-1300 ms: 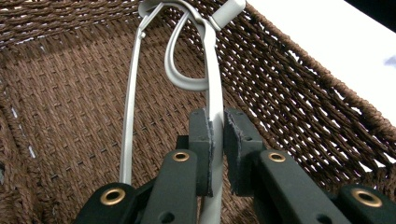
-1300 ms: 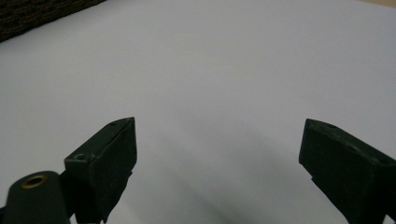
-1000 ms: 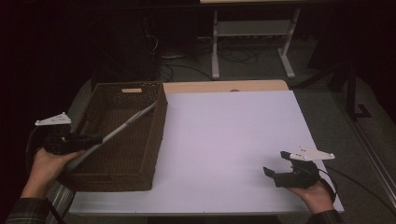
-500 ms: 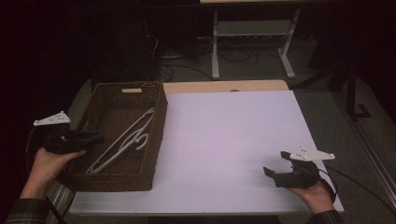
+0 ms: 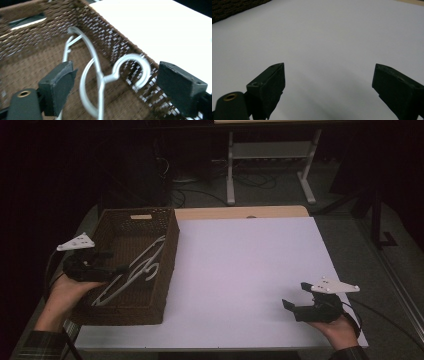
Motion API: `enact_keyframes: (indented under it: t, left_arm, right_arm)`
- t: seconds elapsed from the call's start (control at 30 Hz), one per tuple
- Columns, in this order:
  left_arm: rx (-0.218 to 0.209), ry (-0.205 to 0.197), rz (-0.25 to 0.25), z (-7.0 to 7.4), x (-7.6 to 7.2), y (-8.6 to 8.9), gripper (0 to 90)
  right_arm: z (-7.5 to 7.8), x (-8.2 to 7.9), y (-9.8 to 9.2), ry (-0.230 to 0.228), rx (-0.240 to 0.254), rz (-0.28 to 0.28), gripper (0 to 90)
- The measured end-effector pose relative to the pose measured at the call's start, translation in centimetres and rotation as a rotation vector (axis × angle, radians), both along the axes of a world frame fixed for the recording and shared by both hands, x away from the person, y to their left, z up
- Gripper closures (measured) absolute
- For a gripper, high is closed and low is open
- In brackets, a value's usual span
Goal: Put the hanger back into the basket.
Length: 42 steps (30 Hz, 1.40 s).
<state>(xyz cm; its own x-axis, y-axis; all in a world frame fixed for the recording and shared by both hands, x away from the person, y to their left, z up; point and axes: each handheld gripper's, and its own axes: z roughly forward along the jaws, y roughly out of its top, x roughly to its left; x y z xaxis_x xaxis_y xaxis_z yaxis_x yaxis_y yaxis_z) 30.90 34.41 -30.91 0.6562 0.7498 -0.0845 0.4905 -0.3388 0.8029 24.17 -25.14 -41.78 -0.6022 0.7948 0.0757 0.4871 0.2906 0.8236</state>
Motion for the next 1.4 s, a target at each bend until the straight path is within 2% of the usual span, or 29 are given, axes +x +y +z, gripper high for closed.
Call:
enact_keyframes:
  t: [0.2, 0.5, 0.67, 0.83, 0.9, 1.1, 1.33, 1.4]
  left_arm:
    - [0.001, -0.009, -0.068, 0.5, 0.2, -4.1, 10.4]
    - [-0.023, -0.036, -0.132, 0.9, 0.1, -9.3, 10.0]
    - [-0.026, -0.04, -0.173, 0.7, 0.2, -11.9, 10.0]
    - [-0.052, -0.043, -0.223, 0.4, 0.3, -14.9, 10.0]
    - [-0.064, -0.048, -0.238, 0.1, 0.3, -16.0, 10.0]
    - [-0.051, -0.056, -0.276, -1.4, 0.1, -19.1, 10.0]
    - [-0.05, -0.053, -0.308, -4.2, -0.4, -21.7, 9.9]
    - [-0.028, -0.054, -0.314, -5.1, -0.6, -22.1, 8.9]
  right_arm:
    - [0.1, -0.1, -0.1, -0.003, 0.003, 0.0, 10.3]
    - [0.2, -0.1, -0.1, -0.007, 0.004, 0.012, 9.3]
    - [0.3, -0.3, -0.2, -0.015, 0.005, 0.015, 8.7]
    - [0.3, -0.3, -0.2, -0.017, 0.004, 0.015, 8.3]
    - [0.3, -0.3, -0.2, -0.016, 0.003, 0.02, 8.0]
    - [0.3, -0.4, -0.2, -0.02, 0.008, 0.029, 7.7]
    - [0.3, -0.4, -0.1, -0.022, 0.009, 0.036, 7.3]
    - [0.2, -0.3, -0.1, -0.024, 0.009, 0.038, 7.3]
